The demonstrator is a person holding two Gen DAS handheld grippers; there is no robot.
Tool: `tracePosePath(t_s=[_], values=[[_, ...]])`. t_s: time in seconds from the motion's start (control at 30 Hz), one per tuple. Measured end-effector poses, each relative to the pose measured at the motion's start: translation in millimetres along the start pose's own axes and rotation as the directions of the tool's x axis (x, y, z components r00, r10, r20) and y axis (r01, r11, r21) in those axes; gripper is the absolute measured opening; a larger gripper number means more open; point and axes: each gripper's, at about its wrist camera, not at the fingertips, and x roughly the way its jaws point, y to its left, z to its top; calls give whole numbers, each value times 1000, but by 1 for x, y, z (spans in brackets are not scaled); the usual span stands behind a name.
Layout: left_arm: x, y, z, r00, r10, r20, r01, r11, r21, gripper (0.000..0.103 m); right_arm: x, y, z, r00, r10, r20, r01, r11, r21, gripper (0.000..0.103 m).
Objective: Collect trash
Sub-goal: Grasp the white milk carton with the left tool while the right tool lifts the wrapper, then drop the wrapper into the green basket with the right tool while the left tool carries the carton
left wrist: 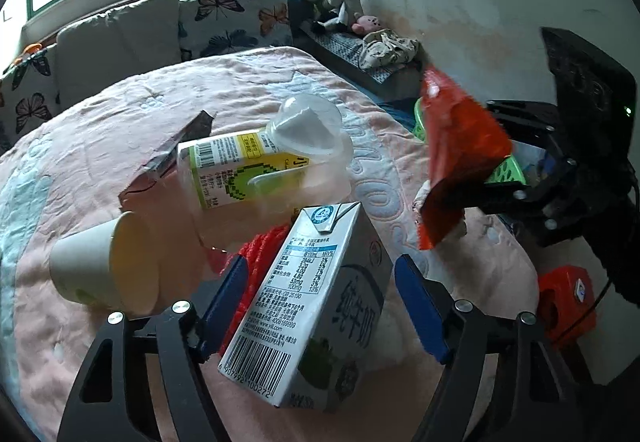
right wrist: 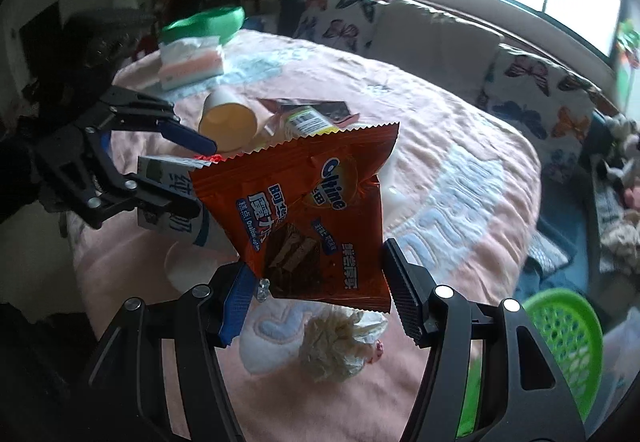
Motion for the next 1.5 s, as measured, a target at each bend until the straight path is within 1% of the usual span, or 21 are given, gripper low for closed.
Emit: tracePosePath(t_s=[0.03, 0.1, 0.17, 0.23, 0.47, 0.57, 0.63, 0.73, 0.97, 1.03, 1.17, 1.27, 1.37, 1.5], values=[[2, 2, 1, 1000, -4, -5, 4, 1000, 0, 67, -4, 0, -2, 1000, -3, 6, 3, 1000, 15, 62], [2, 3, 1, 1000, -23, -5, 23, 1000, 3, 65, -12, -2, -9, 1000, -18, 15, 18, 999, 49, 62], [1, 2, 1, 999, -34, -6, 34, 999, 8, 65, -19, -4, -15, 999, -29, 22, 27, 996, 80, 62], [2, 0, 0, 1000, -27, -14, 27, 1000, 13, 65, -26, -6, -21, 999, -44, 29, 40, 993, 109, 62], [7, 8, -2, 999, -26, -46, 25, 999, -32, 65, -45, -13, -44, 996, -84, 44, 74, 977, 200, 62], [8, 10, -4, 998, -30, -47, 28, 999, -32, 65, -53, -14, -49, 993, -100, 57, 84, 969, 234, 62], [7, 10, -5, 999, -24, -36, 23, 999, -28, 58, -59, -15, -51, 992, -108, 71, 86, 963, 257, 62], [1, 10, -5, 1000, -23, -13, 22, 999, -38, 51, -69, -18, -56, 988, -127, 91, 95, 950, 297, 62], [-21, -8, -9, 998, 40, 51, -40, 999, -4, 49, -88, -30, -68, 979, -176, 108, 125, 922, 366, 62], [-29, -15, -8, 996, 57, 68, -56, 998, -6, 48, -93, -34, -72, 973, -207, 107, 152, 912, 382, 62], [-47, -34, 1, 991, 64, 115, -65, 998, -1, 47, -101, -52, -85, 959, -270, 85, 206, 873, 442, 62], [-54, -49, 13, 989, 50, 141, -51, 999, 6, 47, -105, -68, -96, 948, -314, 57, 249, 840, 482, 62], [-52, -63, 26, 987, 35, 154, -39, 999, 21, 47, -108, -84, -109, 933, -360, 25, 298, 808, 508, 62], [-35, -85, 49, 988, -9, 155, 4, 999, 34, 47, -104, -107, -131, 913, -406, -34, 360, 765, 534, 62]])
